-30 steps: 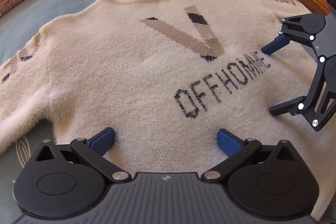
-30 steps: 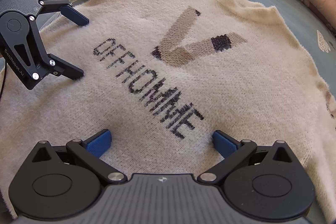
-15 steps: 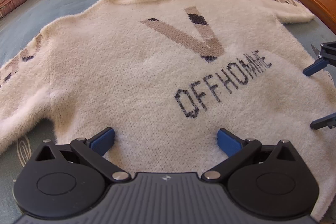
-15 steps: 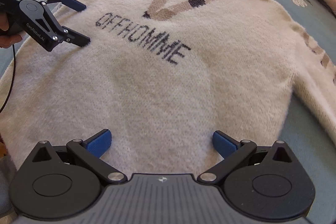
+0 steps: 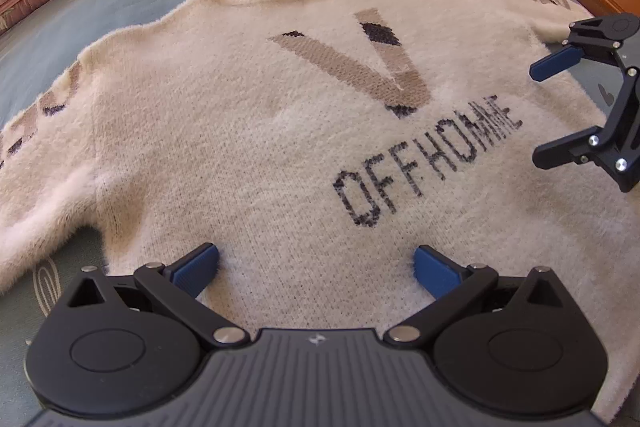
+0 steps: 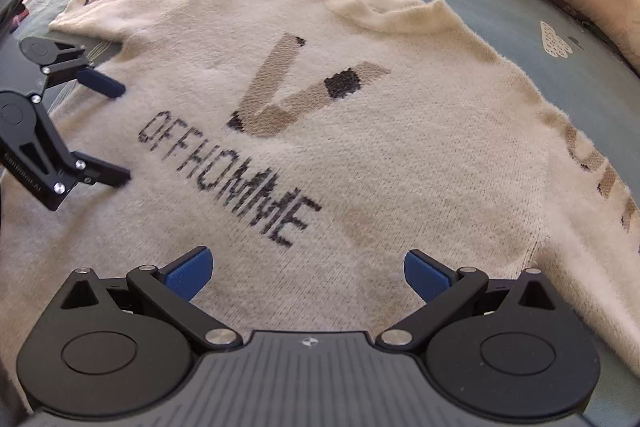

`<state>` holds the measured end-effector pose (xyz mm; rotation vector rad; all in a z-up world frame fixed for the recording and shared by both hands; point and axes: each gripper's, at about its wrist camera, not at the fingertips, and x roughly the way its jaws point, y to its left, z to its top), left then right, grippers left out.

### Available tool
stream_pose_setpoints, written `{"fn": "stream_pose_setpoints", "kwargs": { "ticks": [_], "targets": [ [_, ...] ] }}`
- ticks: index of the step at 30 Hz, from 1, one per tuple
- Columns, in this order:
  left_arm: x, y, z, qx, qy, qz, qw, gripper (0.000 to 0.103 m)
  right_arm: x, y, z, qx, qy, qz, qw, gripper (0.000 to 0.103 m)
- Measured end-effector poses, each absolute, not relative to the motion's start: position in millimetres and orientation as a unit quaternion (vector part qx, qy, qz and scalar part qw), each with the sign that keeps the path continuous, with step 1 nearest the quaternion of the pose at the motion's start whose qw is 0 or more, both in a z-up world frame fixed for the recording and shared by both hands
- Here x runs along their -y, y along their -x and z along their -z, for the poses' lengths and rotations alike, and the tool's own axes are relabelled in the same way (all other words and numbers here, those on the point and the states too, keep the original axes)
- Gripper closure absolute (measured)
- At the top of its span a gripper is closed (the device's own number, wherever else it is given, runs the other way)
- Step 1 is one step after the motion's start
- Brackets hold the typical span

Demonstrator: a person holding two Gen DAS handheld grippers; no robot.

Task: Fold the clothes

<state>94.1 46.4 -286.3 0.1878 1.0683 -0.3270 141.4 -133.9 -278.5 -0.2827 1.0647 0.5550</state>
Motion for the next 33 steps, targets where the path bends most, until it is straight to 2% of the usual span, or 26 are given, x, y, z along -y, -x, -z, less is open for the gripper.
{"fn": "stream_pose_setpoints", "kwargs": {
  "ticks": [14,23,29,33],
  "targets": [
    [-46.6,-90.5,287.2,-0.492,-0.077,0.138,0.856,0.000,139.6,-136.0,286.3,-0.540,0.072,-0.154,0.825,0.000],
    [-46.7,-91.7,286.2,-0.491,-0.065,0.128,0.859,0.000,151.9,-177.9,255.9,-0.479,0.019,-0.108,0.871,0.000],
    [-54.5,-98.0,273.6,-0.482,0.000,0.140,0.865,0.001,149.6,-219.3,250.4,-0.462,-0.022,-0.074,0.883,0.000],
    [-49.4,-112.6,271.1,-0.483,0.005,0.139,0.865,0.001,144.2,-237.5,252.3,-0.458,-0.032,-0.053,0.887,0.000]
  ]
}}
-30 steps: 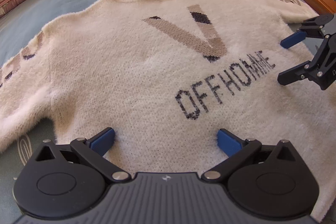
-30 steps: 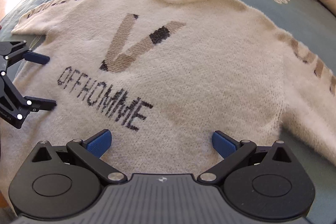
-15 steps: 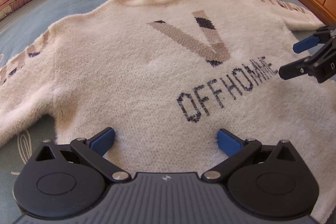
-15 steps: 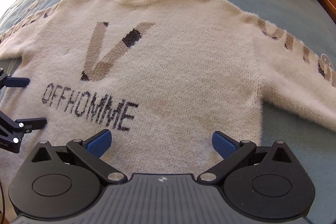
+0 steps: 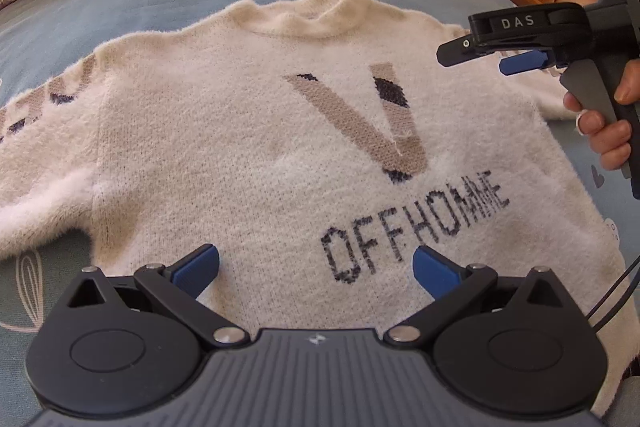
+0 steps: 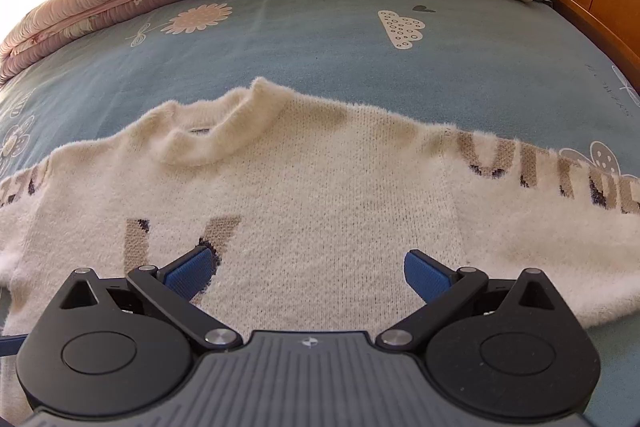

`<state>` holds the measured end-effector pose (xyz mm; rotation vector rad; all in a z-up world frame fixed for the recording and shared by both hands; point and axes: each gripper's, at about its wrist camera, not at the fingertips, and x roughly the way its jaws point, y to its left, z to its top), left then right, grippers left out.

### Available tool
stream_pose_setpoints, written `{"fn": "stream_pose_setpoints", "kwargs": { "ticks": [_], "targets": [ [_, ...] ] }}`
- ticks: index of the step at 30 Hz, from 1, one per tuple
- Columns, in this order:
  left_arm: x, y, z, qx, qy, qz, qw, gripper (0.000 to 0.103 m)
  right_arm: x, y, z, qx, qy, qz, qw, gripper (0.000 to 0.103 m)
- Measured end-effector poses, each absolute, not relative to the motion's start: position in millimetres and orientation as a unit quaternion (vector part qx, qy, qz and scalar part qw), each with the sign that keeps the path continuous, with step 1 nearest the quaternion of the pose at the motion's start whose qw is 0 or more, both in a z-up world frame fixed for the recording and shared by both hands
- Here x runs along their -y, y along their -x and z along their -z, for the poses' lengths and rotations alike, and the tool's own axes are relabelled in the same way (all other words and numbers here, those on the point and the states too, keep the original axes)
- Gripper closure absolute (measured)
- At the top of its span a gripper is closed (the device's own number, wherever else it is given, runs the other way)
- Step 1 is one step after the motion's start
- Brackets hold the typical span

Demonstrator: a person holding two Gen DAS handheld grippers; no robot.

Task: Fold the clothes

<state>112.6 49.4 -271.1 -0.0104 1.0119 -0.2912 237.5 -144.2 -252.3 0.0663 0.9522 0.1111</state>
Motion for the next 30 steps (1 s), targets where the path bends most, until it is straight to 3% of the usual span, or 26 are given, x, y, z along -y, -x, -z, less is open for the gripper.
{"fn": "stream_pose_setpoints", "kwargs": {
  "ticks": [14,30],
  "targets": [
    [-34.0,-156.1,291.7,-0.488,-0.018,0.107,0.866,0.001,151.7,-334.2,252.7,-0.422,-0.059,0.037,0.904,0.000],
    [-32.6,-160.3,290.3,-0.486,-0.015,0.097,0.868,0.000,147.5,-388.0,299.7,-0.485,-0.056,0.071,0.870,0.000]
  ]
}}
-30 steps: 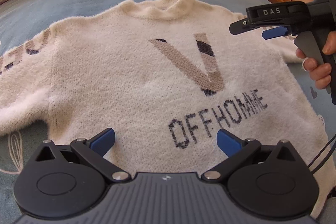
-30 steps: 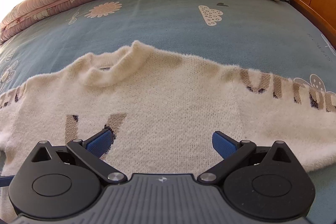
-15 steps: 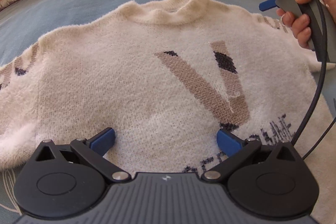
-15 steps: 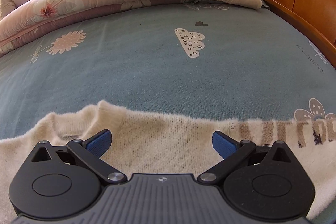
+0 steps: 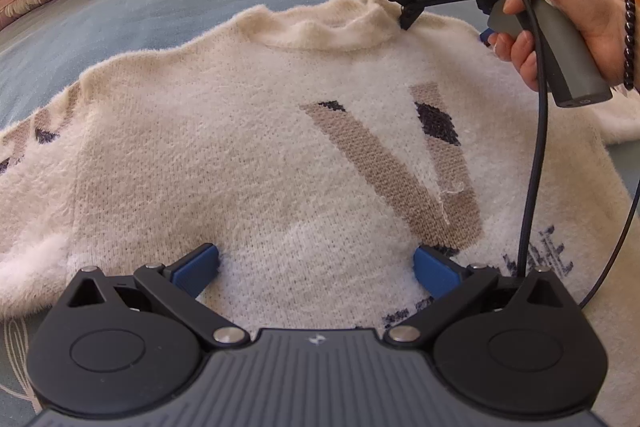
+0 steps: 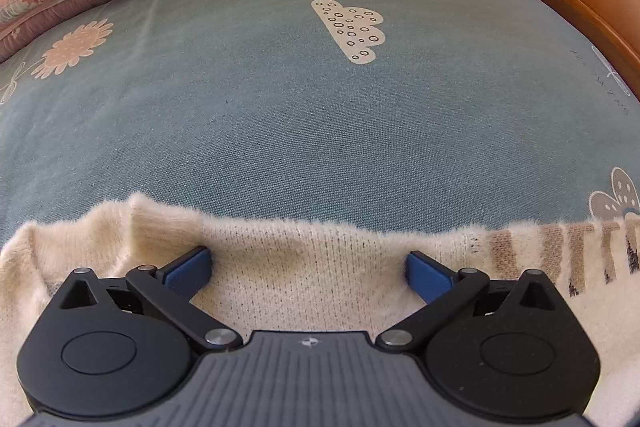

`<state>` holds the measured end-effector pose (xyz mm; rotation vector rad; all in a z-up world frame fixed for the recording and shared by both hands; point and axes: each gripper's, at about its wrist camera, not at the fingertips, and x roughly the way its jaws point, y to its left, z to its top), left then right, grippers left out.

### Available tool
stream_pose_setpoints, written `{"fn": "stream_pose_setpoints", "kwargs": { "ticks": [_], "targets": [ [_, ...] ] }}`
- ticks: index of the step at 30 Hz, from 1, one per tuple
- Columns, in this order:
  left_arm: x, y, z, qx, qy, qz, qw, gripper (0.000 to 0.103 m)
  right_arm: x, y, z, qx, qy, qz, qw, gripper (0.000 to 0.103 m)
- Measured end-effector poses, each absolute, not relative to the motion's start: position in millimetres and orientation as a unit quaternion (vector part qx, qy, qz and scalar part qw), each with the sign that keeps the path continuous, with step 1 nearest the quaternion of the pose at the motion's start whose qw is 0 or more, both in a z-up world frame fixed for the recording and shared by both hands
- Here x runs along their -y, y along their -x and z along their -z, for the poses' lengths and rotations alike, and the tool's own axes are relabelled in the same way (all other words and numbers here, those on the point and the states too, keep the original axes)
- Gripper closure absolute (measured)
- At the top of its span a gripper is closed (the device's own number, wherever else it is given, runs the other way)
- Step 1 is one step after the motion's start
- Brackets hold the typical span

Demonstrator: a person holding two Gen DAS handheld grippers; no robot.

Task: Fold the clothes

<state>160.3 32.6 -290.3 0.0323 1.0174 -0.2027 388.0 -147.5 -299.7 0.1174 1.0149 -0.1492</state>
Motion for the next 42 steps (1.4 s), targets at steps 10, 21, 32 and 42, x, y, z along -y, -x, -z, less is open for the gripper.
{"fn": "stream_pose_setpoints", "kwargs": {
  "ticks": [10,21,32,42],
  "targets": [
    [-73.1,-184.1,252.8,-0.441,-0.007,0.110,0.891,0.001,160.9,-352.0,263.6,-0.472,-0.015,-0.018,0.881,0.000],
    [-126.1,-294.0,290.2,-0.427,0.062,0.060,0.900,0.001,149.2,-294.2,282.5,-0.500,0.018,-0.056,0.864,0.000],
    [-116.5,-266.6,264.5,-0.427,0.056,0.052,0.901,0.001,139.4,-284.9,276.0,-0.495,0.012,-0.067,0.867,0.000],
    [-134.4,-217.9,234.2,-0.462,0.092,-0.003,0.882,0.001,98.9,-250.6,253.0,-0.476,0.012,-0.131,0.869,0.000]
  ]
}}
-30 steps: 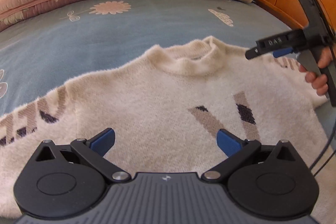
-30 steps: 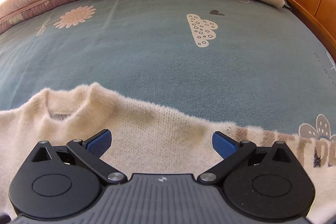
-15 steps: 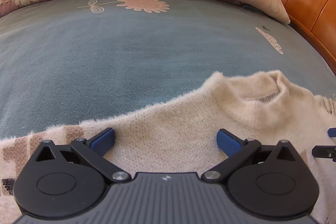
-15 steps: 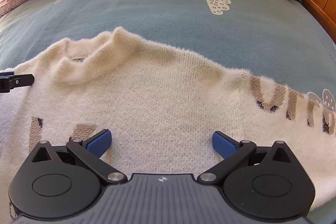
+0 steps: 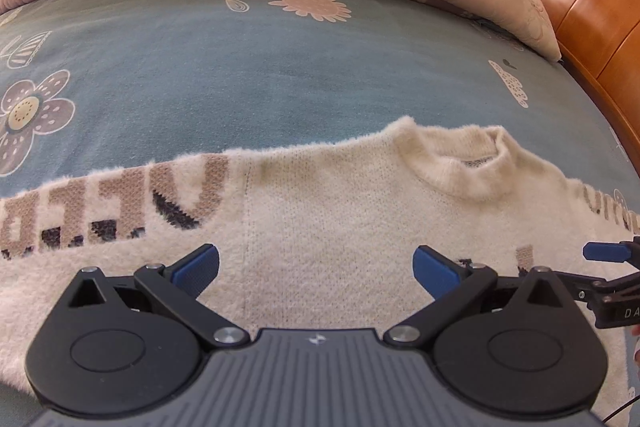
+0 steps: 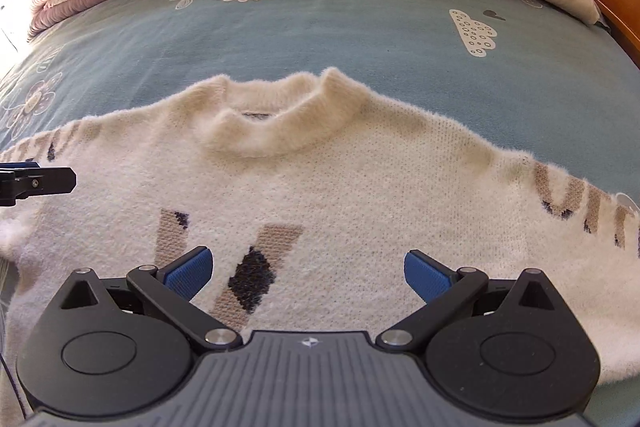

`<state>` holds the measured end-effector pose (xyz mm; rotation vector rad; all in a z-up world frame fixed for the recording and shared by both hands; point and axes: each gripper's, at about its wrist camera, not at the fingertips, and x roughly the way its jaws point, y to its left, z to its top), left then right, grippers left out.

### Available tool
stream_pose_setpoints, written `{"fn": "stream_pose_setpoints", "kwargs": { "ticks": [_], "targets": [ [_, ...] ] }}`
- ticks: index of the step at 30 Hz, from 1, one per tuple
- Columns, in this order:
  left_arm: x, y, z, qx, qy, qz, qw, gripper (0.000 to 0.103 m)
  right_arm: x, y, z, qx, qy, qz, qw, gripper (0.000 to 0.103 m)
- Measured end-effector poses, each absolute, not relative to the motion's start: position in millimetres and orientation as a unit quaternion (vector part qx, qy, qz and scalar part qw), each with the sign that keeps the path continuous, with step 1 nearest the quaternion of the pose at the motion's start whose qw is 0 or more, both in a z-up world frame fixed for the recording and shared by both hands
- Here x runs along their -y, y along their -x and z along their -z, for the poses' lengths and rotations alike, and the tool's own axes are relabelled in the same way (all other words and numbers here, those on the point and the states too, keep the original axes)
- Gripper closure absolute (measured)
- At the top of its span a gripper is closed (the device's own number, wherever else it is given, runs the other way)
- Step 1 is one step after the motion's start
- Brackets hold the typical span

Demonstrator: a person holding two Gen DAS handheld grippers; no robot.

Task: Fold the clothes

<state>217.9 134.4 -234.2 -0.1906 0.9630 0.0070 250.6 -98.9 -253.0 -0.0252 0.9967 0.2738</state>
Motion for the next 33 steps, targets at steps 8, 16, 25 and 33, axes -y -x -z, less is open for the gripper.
{"fn": "stream_pose_setpoints", "kwargs": {
  "ticks": [8,16,25,33],
  "targets": [
    [-127.3,-178.0,200.3,-0.474,0.096,0.022,0.875,0.001,85.6,-193.3,230.1,-0.492,-0.004,-0.146,0.858,0.000],
    [-102.1,-115.1,196.7,-0.513,0.116,0.020,0.850,0.001,75.5,-115.3,235.5,-0.526,-0.010,-0.194,0.828,0.000],
    [-51.2,-97.2,269.8,-0.493,0.150,-0.010,0.857,0.001,95.2,-103.4,266.1,-0.451,0.009,-0.187,0.873,0.000],
    [-34.4,-69.2,285.2,-0.451,0.030,0.045,0.891,0.001,96.4,-71.1,300.2,-0.404,0.031,-0.095,0.909,0.000]
  ]
}}
